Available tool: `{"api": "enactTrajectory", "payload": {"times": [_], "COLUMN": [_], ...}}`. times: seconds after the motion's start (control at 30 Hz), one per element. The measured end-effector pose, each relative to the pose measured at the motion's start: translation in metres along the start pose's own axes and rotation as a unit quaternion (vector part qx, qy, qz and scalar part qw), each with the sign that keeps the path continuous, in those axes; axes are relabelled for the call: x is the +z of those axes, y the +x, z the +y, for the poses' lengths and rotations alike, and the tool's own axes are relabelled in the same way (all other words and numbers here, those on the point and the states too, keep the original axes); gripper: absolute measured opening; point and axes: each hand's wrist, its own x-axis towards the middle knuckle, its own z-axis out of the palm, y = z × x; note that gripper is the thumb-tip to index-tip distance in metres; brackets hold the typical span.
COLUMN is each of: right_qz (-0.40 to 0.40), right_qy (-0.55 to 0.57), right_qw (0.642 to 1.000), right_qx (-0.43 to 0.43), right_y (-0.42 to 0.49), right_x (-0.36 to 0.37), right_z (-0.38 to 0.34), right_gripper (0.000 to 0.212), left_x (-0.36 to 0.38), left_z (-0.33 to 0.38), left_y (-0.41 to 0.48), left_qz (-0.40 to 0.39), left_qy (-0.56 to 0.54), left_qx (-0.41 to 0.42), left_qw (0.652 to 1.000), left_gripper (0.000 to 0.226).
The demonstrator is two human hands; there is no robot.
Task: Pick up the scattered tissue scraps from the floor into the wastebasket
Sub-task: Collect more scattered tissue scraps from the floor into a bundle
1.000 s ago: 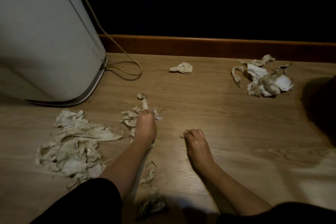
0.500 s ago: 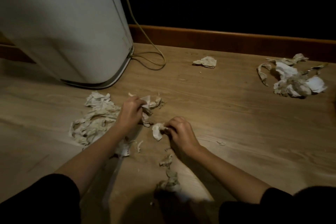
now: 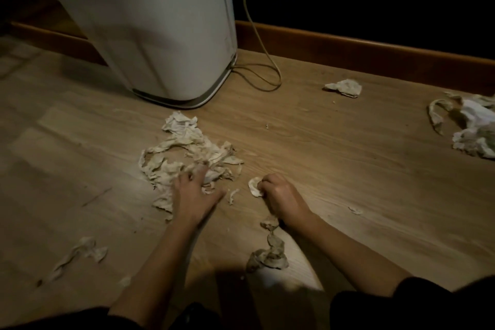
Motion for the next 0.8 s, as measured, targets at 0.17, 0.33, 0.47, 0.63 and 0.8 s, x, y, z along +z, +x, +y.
{"api": "enactTrajectory", "payload": {"times": [0.17, 0.33, 0.47, 0.63, 0.8], "right_qz": [0.026, 0.153, 0.238, 0.214, 0.186], "right_qy": [0.04, 0.065, 0.061, 0.014, -0.002], "right_qw": [0.998, 0.972, 0.933, 0.921, 0.94], "right_qx": [0.048, 0.166, 0.264, 0.325, 0.285], "right_y": [-0.002, -0.045, -0.083, -0.12, -0.148], "right_x": [-0.017, -0.046, -0.075, -0.075, -0.05], "right_z": [0.005, 0.032, 0.06, 0.075, 0.059], "right_gripper": [0.018, 0.021, 0.02, 0.018, 0.022], "left_x": [0.017, 0.031, 0.041, 0.045, 0.037], "left_z": [0.015, 0.035, 0.065, 0.114, 0.143], "left_y": [-0.01, -0.011, -0.006, -0.005, -0.001], "left_qz": [0.057, 0.081, 0.07, 0.066, 0.071], "left_qy": [-0.025, -0.056, -0.088, -0.132, -0.141], "left_qx": [0.048, 0.119, 0.174, 0.236, 0.267], "left_qw": [0.997, 0.988, 0.978, 0.96, 0.951], "left_gripper": [0.047, 0.033, 0.04, 0.042, 0.042]}}
